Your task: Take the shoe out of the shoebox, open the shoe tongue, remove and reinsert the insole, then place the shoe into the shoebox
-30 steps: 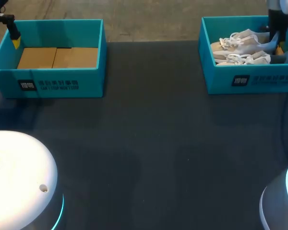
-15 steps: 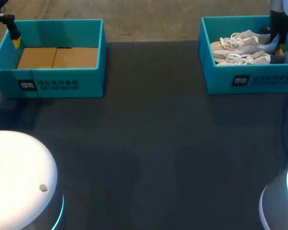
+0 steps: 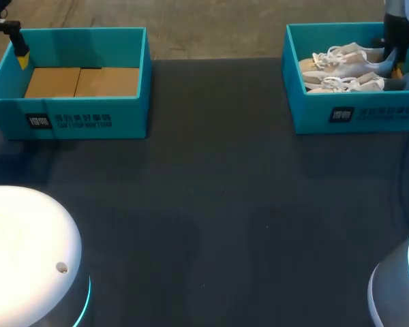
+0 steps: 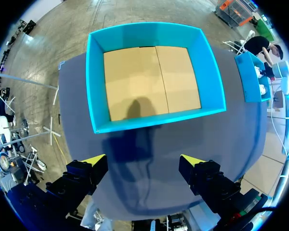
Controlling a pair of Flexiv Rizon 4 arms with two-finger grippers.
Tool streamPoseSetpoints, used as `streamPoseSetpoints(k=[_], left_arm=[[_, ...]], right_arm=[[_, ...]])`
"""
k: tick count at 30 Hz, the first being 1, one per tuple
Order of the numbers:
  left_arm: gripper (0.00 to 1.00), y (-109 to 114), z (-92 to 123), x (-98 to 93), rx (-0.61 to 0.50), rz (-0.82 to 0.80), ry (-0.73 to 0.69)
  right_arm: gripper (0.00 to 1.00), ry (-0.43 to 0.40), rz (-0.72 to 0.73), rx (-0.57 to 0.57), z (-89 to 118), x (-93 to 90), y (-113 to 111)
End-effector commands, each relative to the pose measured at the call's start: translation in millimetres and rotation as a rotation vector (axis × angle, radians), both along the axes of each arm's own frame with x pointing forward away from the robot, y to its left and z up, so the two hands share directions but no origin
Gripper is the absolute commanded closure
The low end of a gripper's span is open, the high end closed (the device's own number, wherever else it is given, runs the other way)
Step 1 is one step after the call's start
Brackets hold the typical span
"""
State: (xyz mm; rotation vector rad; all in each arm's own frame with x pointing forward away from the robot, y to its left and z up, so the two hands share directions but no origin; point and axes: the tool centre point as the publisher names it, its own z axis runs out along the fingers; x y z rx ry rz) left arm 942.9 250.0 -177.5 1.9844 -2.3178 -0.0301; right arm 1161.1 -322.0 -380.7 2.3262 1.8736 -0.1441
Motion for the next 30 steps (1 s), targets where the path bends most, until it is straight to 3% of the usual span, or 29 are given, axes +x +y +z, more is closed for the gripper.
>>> streamPoseSetpoints(k=[1,19,30], left_arm=[[0.0,0.0,0.1,-1.7,0.001,0.0,-0.003],[0.0,0.0,0.1,-1.7,0.001,0.0,-0.003],[0.0,0.0,0.1,-1.7,0.001,0.0,-0.003]], right_arm=[[1.0,-0.007,0.012,0.028,-6.4,5.8,-4.1],[1.0,-0.02,0.0,-0.037,7.7,5.0,-2.0],[1.0,-0.002,0.005,-0.052,-0.3,8.3,-1.8]])
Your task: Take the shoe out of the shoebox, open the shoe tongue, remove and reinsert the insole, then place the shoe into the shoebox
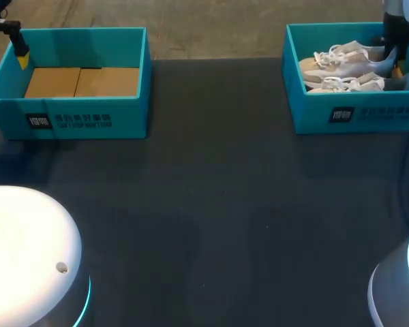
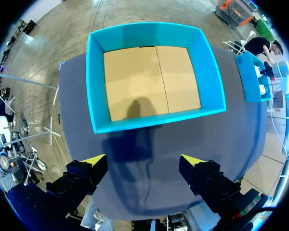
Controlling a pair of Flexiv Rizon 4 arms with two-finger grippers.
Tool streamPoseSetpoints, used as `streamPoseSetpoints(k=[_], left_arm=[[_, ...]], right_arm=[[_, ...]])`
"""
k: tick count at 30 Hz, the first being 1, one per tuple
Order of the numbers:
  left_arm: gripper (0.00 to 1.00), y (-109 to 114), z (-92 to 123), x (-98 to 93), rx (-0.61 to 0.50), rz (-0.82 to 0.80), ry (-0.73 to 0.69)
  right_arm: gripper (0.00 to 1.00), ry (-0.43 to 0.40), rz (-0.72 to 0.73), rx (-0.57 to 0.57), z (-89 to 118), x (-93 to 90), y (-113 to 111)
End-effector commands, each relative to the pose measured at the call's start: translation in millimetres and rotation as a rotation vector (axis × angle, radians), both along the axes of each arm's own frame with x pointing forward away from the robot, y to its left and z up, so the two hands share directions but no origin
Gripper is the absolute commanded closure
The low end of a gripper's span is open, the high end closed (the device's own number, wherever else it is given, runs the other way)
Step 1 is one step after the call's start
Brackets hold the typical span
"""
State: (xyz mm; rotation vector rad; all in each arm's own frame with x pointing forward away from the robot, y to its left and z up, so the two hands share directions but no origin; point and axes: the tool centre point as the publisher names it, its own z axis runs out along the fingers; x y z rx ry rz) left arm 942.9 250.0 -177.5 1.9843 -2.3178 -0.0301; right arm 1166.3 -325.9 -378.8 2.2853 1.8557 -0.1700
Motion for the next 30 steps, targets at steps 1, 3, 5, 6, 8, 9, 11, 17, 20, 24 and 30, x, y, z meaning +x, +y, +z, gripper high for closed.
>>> streamPoseSetpoints(k=[1,3,5,6,8,9,11,17,20,24,30], left_arm=[[0.0,0.0,0.1,-1.7,0.001,0.0,-0.003],[0.0,0.0,0.1,-1.7,0.001,0.0,-0.003],[0.0,0.0,0.1,-1.7,0.001,0.0,-0.003],[0.0,0.0,0.1,-1.7,0.001,0.0,-0.003],[0.0,0.0,0.1,-1.7,0.001,0.0,-0.003],[0.0,0.0,0.1,-1.7,0.001,0.0,-0.003],[0.0,0.0,0.1,-1.7,0.001,0.0,-0.003],[0.0,0.0,0.1,-1.7,0.001,0.0,-0.003],[0.0,0.0,0.1,-1.7,0.001,0.0,-0.003],[0.0,0.0,0.1,-1.7,0.001,0.0,-0.003],[0.0,0.0,0.1,-1.7,0.001,0.0,-0.003]], right_arm=[[1.0,0.009,-0.004,-0.009,-2.3,3.2,2.1],[1.0,0.011,-0.004,-0.011,-2.5,3.2,2.4],[1.0,0.011,-0.003,-0.012,-2.5,3.2,2.5],[1.0,0.011,-0.003,-0.012,-2.4,3.2,2.5],[0.92,0.012,-0.001,-0.007,-2.6,3.4,1.7],[0.84,0.012,-0.001,-0.005,-2.9,3.6,1.0],[0.79,0.013,0.0,0.003,-3.2,3.8,0.1],[0.76,0.009,0.004,0.009,-0.5,3.6,-0.6],[0.67,0.006,0.007,0.009,1.5,3.1,-0.8],[0.67,0.001,0.006,0.006,4.7,2.6,-1.5],[0.56,-0.002,0.012,0.006,6.7,1.7,-0.1]])
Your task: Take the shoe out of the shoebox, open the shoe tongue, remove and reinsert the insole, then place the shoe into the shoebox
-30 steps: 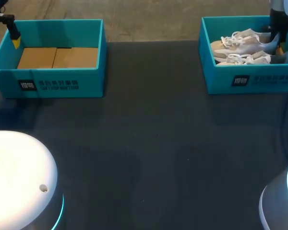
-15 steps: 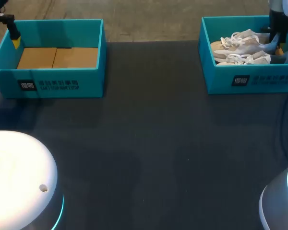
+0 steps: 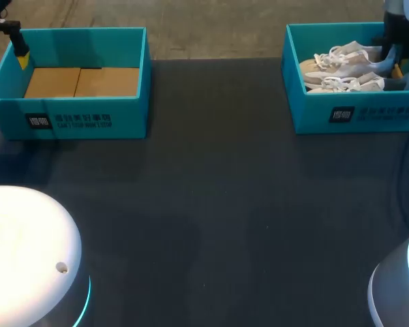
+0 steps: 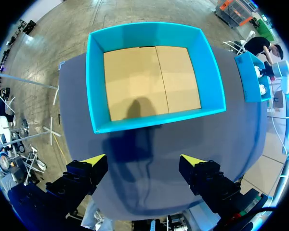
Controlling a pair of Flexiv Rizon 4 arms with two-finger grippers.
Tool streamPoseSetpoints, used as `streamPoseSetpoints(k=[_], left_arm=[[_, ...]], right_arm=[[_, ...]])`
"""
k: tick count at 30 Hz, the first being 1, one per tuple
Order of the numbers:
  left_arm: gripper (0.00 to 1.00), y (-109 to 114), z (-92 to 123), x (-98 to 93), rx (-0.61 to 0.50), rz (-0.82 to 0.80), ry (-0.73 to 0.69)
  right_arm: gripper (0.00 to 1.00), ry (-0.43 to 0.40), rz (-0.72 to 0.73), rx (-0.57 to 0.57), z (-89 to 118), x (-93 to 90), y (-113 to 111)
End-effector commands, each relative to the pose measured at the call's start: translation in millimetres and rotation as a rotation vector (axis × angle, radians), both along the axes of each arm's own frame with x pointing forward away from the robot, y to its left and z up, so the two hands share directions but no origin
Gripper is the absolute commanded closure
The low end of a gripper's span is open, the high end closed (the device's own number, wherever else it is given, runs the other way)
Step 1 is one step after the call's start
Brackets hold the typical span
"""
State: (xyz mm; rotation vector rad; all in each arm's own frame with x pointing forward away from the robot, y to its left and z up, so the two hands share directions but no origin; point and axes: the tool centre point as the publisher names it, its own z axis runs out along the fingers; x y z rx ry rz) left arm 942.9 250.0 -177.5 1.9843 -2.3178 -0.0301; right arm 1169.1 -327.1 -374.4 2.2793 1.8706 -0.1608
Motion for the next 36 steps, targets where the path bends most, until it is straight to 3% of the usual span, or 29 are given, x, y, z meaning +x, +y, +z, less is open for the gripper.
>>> streamPoseSetpoints(k=[1,13,17,19,24,36], left_arm=[[0.0,0.0,0.1,-1.7,0.001,0.0,-0.003],[0.0,0.0,0.1,-1.7,0.001,0.0,-0.003],[0.0,0.0,0.1,-1.7,0.001,0.0,-0.003],[0.0,0.0,0.1,-1.7,0.001,0.0,-0.003],[0.0,0.0,0.1,-1.7,0.001,0.0,-0.003],[0.0,0.0,0.1,-1.7,0.001,0.0,-0.003]], right_arm=[[0.56,0.0,0.002,-0.001,2.3,-1.2,1.4],[0.5,0.01,0.012,0.01,-0.1,-1.8,5.6],[0.34,0.011,0.017,0.011,0.7,-1.7,7.3],[0.15,0.011,0.018,0.011,1.0,-2.1,7.9],[0.0,0.009,0.028,0.015,5.5,-2.1,11.2],[0.0,-0.054,0.035,0.007,55.3,-8.3,24.2]])
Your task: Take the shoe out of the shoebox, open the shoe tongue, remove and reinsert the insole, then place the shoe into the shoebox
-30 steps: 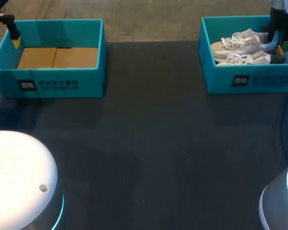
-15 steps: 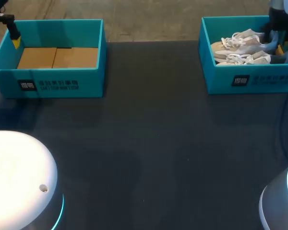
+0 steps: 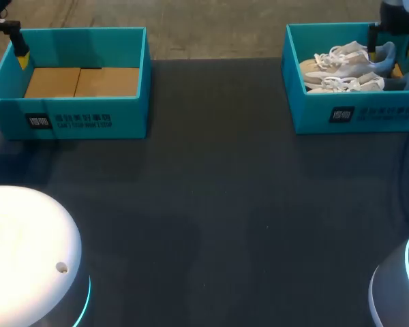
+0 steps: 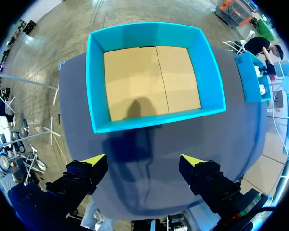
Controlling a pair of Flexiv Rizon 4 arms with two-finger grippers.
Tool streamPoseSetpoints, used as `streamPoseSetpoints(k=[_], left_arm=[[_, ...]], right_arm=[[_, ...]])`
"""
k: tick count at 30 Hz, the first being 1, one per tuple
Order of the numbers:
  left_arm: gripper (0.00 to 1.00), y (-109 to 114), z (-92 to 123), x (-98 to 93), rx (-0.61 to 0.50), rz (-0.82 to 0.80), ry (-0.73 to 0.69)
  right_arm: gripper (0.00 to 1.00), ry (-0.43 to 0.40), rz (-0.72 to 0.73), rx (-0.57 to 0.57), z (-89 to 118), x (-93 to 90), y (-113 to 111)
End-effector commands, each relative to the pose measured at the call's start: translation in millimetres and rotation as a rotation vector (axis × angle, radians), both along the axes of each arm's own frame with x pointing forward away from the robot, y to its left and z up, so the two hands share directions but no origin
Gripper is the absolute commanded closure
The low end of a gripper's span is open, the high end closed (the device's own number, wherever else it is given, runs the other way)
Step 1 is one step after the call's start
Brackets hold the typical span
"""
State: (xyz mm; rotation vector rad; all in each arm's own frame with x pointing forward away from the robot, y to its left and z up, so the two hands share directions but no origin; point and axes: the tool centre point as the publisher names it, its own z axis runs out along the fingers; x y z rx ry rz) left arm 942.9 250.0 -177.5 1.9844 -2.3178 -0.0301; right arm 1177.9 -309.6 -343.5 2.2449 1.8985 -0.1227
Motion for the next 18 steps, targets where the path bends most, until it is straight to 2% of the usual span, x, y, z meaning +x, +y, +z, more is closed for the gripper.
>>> streamPoseSetpoints(k=[1,4,11,16,18], left_arm=[[0.0,0.0,0.1,-1.7,0.001,0.0,-0.003],[0.0,0.0,0.1,-1.7,0.001,0.0,-0.003],[0.0,0.0,0.1,-1.7,0.001,0.0,-0.003],[0.0,0.0,0.1,-1.7,0.001,0.0,-0.003],[0.0,0.0,0.1,-1.7,0.001,0.0,-0.003]], right_arm=[[0.0,-0.033,0.003,-0.001,30.4,-18.0,9.0],[0.0,-0.048,0.008,0.002,50.4,-23.5,15.9],[0.0,-0.066,0.035,0.04,96.8,-49.6,42.2],[0.0,-0.057,0.059,0.08,119.8,-71.1,67.9],[0.0,-0.052,0.065,0.102,126.2,-85.2,79.6]])
